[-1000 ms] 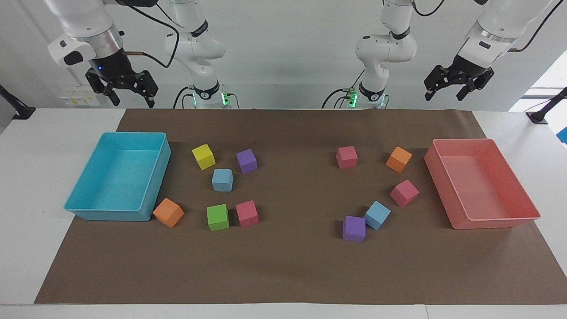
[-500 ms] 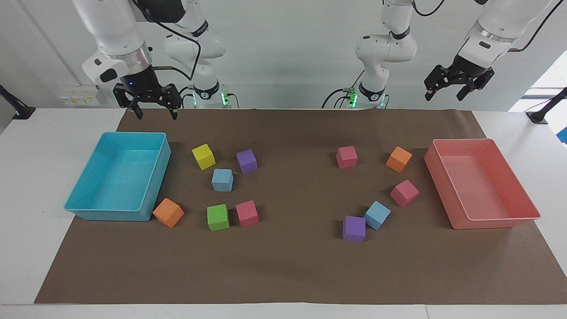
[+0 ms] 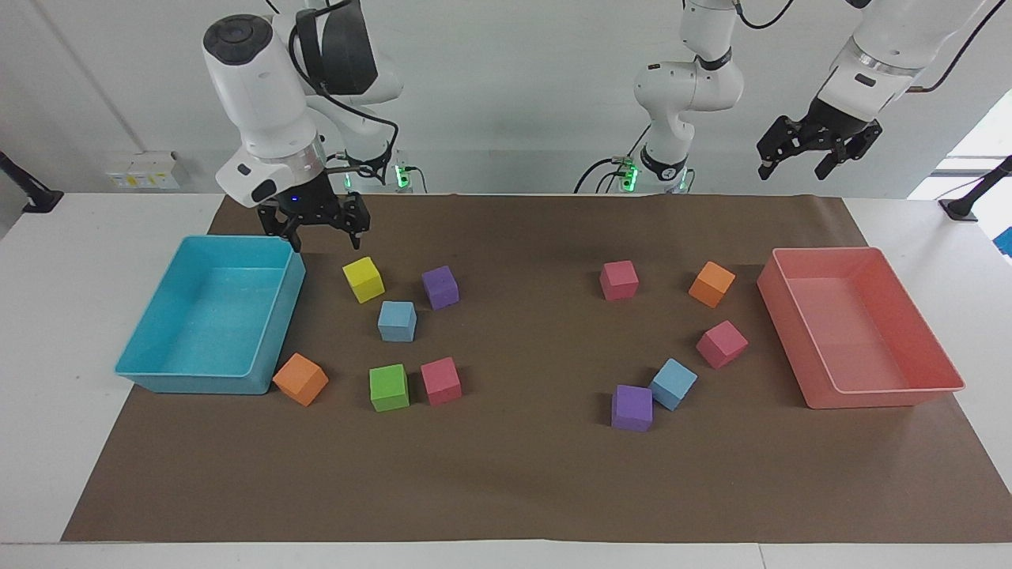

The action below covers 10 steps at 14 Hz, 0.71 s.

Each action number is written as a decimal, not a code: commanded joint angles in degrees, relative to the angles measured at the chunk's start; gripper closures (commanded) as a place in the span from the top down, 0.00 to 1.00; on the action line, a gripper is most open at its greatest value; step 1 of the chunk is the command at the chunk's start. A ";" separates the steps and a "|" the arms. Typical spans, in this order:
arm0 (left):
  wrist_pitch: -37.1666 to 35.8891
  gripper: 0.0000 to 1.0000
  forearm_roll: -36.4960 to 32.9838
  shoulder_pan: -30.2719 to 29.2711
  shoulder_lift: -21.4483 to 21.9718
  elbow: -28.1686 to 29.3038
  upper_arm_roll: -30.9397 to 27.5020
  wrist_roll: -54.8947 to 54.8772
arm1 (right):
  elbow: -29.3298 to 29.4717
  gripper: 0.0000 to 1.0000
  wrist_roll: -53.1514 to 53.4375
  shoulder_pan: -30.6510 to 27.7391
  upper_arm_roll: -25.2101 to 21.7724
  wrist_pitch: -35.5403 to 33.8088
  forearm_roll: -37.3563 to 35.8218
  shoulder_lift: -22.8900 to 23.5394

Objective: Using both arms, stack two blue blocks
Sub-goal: 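Move the right gripper toward the light blue cube near the purple cube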

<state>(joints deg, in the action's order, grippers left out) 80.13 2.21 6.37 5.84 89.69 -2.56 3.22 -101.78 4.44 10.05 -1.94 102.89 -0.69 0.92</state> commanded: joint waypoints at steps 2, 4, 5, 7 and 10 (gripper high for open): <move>0.64 1.00 0.34 -1.01 1.28 1.54 0.45 -0.32 | -6.23 1.00 2.31 1.29 -0.08 6.43 1.48 1.26; 0.73 1.00 0.34 -1.01 1.28 1.46 0.45 -0.32 | -8.60 1.00 4.16 2.52 0.01 11.25 1.57 2.50; 0.73 1.00 0.34 -1.01 1.28 1.46 0.45 -0.32 | -10.18 1.00 4.52 2.78 0.01 13.63 1.57 2.59; 0.73 1.00 0.34 -1.01 1.28 1.46 0.45 -0.32 | -11.77 1.00 4.08 2.96 0.10 14.96 2.27 3.81; 0.73 1.00 0.34 -1.01 1.19 1.54 0.45 -0.32 | -13.62 1.00 3.82 4.19 0.10 19.79 2.97 6.36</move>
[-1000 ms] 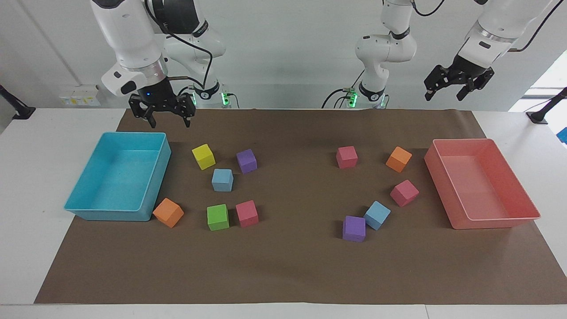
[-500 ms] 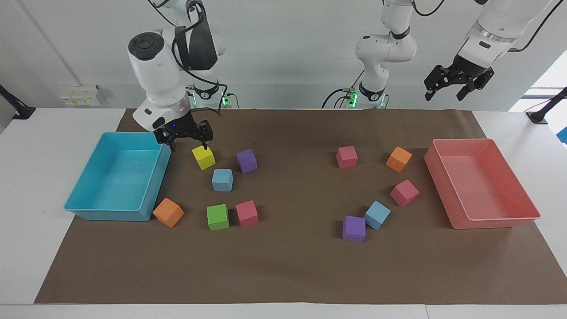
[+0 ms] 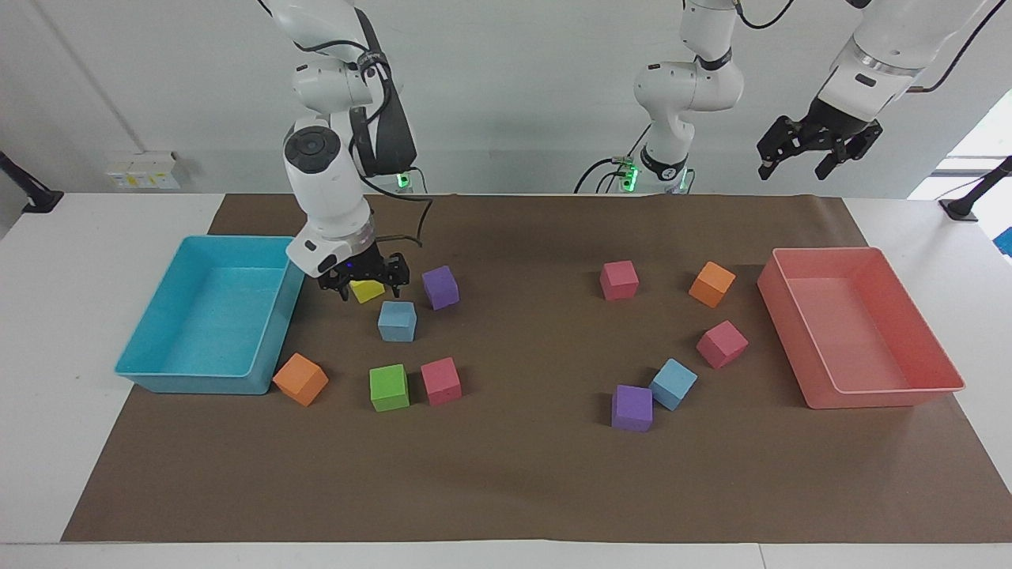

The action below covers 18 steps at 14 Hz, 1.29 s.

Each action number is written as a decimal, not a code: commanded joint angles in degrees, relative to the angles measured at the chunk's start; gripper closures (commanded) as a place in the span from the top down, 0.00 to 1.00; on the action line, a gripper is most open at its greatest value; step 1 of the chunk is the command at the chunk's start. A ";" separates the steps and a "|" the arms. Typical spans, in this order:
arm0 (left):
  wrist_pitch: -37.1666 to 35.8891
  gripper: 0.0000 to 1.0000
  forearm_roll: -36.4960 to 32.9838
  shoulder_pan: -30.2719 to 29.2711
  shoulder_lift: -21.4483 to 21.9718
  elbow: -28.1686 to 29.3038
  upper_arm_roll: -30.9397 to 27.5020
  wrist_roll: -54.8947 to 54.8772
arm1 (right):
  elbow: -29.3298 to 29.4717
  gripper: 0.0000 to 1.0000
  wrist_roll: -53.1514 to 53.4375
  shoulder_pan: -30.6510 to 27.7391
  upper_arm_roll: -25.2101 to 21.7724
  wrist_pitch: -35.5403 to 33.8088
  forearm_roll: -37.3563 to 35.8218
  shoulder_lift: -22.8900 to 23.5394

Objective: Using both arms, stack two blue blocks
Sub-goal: 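Move the right gripper toward the light blue cube near the purple cube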

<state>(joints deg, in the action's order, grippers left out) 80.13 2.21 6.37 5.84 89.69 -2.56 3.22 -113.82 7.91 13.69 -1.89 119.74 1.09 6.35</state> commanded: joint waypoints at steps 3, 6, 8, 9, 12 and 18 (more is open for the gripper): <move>0.64 1.00 0.34 -1.01 1.28 1.54 0.45 -0.32 | -3.33 1.00 -0.52 1.16 0.05 7.24 1.37 2.79; 0.64 1.00 0.34 -1.01 1.28 1.46 0.45 -0.32 | -6.59 1.00 -1.85 1.16 0.05 11.04 1.46 3.23; 0.73 1.00 0.34 -1.01 1.28 1.46 0.45 -0.32 | -6.68 1.00 -1.94 1.16 0.05 11.48 3.03 4.28; 0.64 1.00 0.34 -1.01 1.28 1.54 0.45 -0.32 | -6.85 1.00 -2.11 1.16 0.05 12.35 4.26 4.63; 0.64 1.00 0.34 -1.01 1.28 1.46 0.45 -0.32 | -8.25 1.00 -2.46 1.16 0.05 14.81 4.80 5.87; 0.64 1.00 0.34 -1.01 1.28 1.46 0.45 -0.32 | -9.76 1.00 -3.43 0.90 0.05 15.62 4.80 6.48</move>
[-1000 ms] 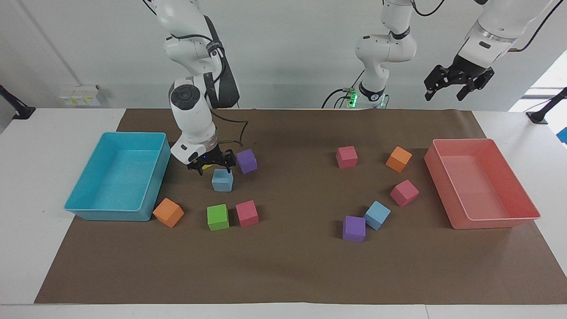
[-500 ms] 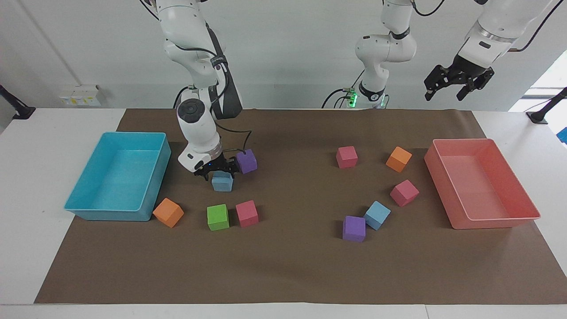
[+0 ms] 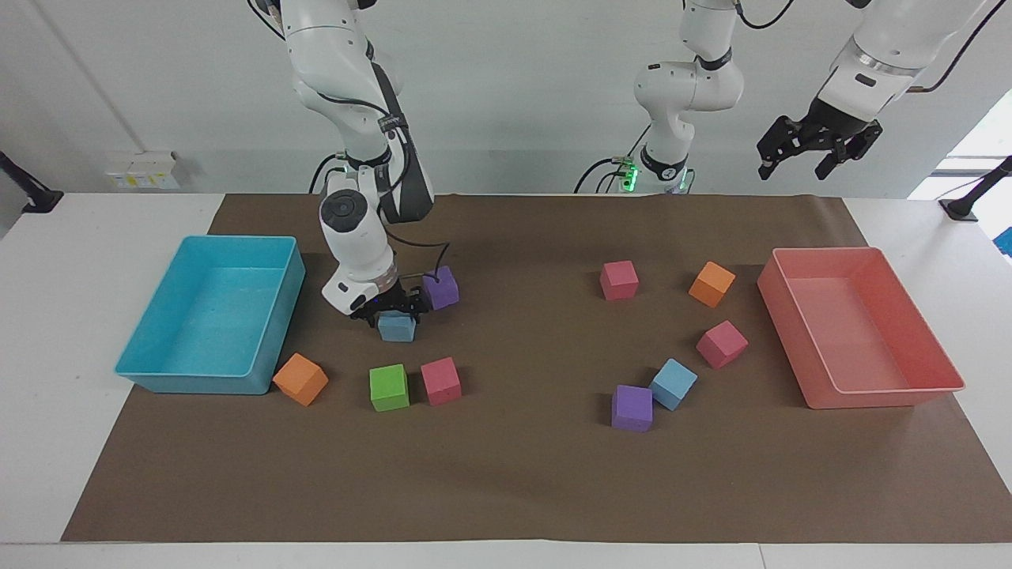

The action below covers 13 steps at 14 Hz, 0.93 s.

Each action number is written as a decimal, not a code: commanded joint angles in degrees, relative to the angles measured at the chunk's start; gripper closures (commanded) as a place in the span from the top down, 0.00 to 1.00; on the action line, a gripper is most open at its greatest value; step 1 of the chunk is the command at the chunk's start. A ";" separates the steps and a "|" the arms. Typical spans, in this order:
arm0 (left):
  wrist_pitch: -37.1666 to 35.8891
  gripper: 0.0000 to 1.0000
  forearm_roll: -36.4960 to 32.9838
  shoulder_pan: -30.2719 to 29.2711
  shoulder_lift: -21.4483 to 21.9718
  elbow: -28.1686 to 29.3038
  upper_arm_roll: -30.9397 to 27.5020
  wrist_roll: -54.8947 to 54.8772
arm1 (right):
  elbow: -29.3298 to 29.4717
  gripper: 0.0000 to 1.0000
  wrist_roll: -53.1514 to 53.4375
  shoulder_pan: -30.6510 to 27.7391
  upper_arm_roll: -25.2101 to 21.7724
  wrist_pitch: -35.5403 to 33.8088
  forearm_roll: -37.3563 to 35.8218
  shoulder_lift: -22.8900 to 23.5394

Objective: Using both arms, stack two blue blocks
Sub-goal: 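Move the right gripper toward the light blue cube near the purple cube, then lower the right gripper and grasp the light blue cube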

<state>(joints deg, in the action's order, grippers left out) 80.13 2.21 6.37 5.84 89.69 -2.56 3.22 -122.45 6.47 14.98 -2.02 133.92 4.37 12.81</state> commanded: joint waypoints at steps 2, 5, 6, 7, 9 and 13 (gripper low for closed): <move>0.64 1.00 0.34 -1.01 1.28 1.46 0.45 -0.32 | -1.21 1.00 -2.07 -0.56 0.17 1.34 1.52 0.02; 0.73 1.00 0.34 -1.01 1.28 1.46 0.45 -0.32 | -1.21 0.75 -1.20 -0.48 0.17 1.43 1.60 0.29; 0.73 1.00 0.34 -1.01 1.28 1.46 0.45 -0.32 | -1.21 0.36 -1.11 -0.48 0.17 1.52 1.60 0.29; 0.73 1.00 0.34 -1.01 1.28 1.46 0.45 -0.32 | -1.13 0.00 -1.02 -0.48 0.08 1.43 1.60 0.38; 0.73 1.00 0.34 -1.01 1.28 1.46 0.45 -0.32 | -0.42 0.00 -0.41 -0.48 0.17 1.52 1.52 0.90; 0.64 1.00 0.34 -1.01 1.28 1.46 0.45 -0.32 | 3.26 0.00 -0.58 -0.04 0.08 -0.93 1.43 0.73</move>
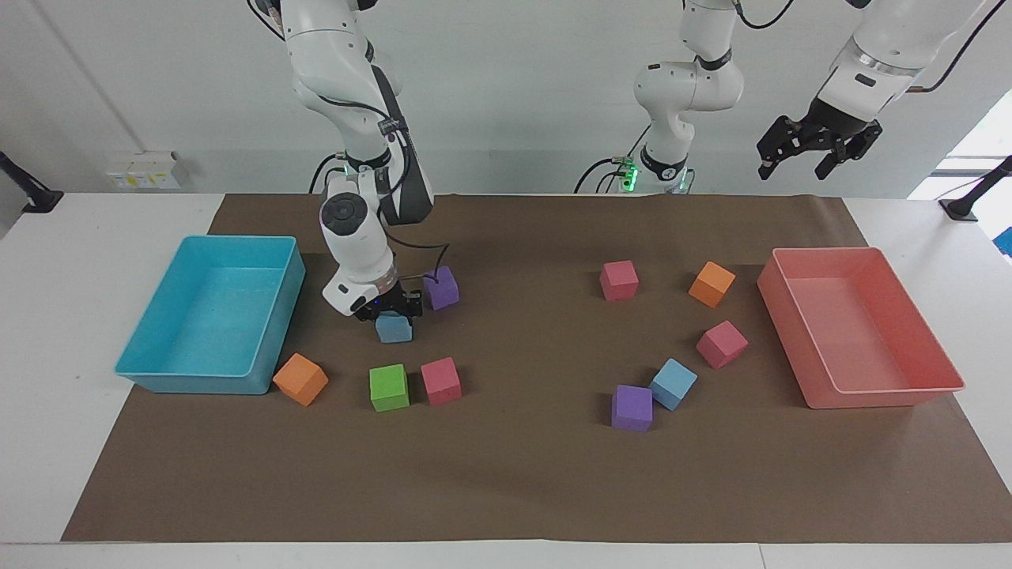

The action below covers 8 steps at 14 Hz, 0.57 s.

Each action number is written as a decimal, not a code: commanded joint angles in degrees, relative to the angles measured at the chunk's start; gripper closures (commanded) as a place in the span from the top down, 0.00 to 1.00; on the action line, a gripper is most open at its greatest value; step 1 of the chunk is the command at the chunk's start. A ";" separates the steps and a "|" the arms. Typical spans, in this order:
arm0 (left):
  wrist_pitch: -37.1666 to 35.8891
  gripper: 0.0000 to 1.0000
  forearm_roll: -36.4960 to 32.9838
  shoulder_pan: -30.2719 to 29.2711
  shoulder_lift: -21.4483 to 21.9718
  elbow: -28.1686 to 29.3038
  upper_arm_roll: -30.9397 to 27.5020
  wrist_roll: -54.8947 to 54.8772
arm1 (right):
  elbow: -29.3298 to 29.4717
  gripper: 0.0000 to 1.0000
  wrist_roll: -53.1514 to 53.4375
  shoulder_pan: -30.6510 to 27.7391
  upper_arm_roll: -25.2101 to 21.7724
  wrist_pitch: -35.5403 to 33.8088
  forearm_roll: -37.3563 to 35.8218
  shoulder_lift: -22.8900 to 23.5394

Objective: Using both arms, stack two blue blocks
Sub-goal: 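Lower the right gripper and grasp the light blue cube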

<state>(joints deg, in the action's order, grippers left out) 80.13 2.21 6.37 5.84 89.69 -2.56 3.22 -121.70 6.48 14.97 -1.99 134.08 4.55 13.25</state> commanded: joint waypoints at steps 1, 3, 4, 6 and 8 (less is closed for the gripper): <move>0.73 1.00 0.34 -1.01 1.28 1.46 0.45 -0.32 | 4.09 0.00 -0.68 -0.02 0.14 -3.45 0.81 -0.07; 0.64 1.00 0.34 -1.01 1.28 1.46 0.45 -0.32 | 7.60 0.00 -0.42 -0.02 0.14 -9.16 0.63 -1.64; 0.64 1.00 0.34 -1.01 1.28 1.46 0.45 -0.32 | 9.45 0.00 -0.42 -0.02 0.14 -11.54 0.11 -2.00; 0.64 1.00 0.34 -1.01 1.28 1.46 0.45 -0.32 | 14.19 0.00 0.19 0.15 0.14 -17.42 -0.07 -1.74; 0.73 1.00 0.34 -1.01 1.28 1.46 0.45 -0.32 | 16.75 0.00 4.22 2.69 0.23 -18.94 -2.42 -1.04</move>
<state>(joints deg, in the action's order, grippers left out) 80.13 2.21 6.37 5.84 89.69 -2.56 3.22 -107.80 7.21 15.65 -1.96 116.95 4.22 11.10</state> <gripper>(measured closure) 0.000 0.388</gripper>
